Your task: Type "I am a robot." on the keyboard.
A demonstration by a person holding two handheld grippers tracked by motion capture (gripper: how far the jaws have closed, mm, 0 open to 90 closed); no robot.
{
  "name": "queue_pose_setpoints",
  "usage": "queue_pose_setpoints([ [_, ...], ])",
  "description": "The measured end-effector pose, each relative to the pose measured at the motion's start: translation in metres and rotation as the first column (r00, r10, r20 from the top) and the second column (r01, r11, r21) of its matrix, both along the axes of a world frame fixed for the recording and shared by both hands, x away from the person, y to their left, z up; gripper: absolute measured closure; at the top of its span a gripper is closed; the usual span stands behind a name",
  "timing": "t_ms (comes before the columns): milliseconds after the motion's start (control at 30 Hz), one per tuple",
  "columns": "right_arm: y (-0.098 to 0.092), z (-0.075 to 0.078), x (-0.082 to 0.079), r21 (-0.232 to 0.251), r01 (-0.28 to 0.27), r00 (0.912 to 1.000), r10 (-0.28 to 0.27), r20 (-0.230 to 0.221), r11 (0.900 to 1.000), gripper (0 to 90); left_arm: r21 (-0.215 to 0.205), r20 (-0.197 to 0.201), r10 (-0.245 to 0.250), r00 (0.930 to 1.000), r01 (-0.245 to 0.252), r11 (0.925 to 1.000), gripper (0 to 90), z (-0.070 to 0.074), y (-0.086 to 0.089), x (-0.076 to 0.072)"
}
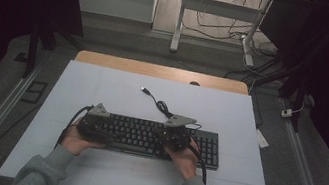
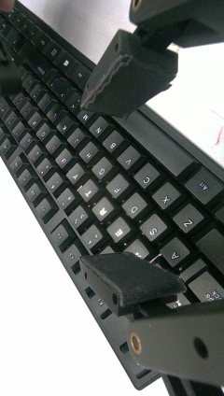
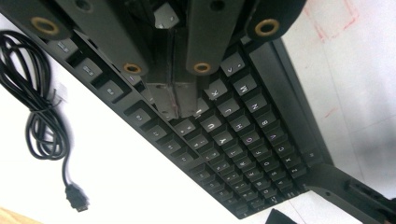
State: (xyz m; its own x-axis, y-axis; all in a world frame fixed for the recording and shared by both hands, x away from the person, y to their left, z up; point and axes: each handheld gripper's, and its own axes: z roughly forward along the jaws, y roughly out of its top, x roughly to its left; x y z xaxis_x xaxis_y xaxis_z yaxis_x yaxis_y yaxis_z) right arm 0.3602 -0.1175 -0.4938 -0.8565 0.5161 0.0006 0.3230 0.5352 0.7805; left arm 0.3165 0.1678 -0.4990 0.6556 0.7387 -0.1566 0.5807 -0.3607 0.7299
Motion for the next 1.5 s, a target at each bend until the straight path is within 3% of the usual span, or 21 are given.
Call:
queue_pose_setpoints([
  [467,0.020,-0.013,0.011,-0.056,0.006,0.9999,-0.006,-0.012,0.998,89.5,0.004,-0.002,0.000,1.0000,0.000,1.0000,22.3,0.000,0.000,0.000],
  [1200,0.024,-0.021,0.015,-0.085,0.014,0.9997,-0.016,-0.019,0.996,89.6,0.013,-0.002,-0.004,1.0000,0.004,0.9999,22.3,-0.001,-0.001,-0.001],
  [1433,0.022,-0.018,0.013,-0.072,0.020,0.9998,-0.020,-0.005,0.997,89.6,0.011,-0.001,-0.002,1.0000,0.002,0.9999,22.3,-0.001,0.000,-0.001],
  [1500,0.020,-0.016,0.012,-0.042,0.021,0.9998,-0.021,-0.001,0.999,89.6,0.011,0.001,-0.002,1.0000,0.002,0.9999,22.3,0.000,0.000,-0.001],
])
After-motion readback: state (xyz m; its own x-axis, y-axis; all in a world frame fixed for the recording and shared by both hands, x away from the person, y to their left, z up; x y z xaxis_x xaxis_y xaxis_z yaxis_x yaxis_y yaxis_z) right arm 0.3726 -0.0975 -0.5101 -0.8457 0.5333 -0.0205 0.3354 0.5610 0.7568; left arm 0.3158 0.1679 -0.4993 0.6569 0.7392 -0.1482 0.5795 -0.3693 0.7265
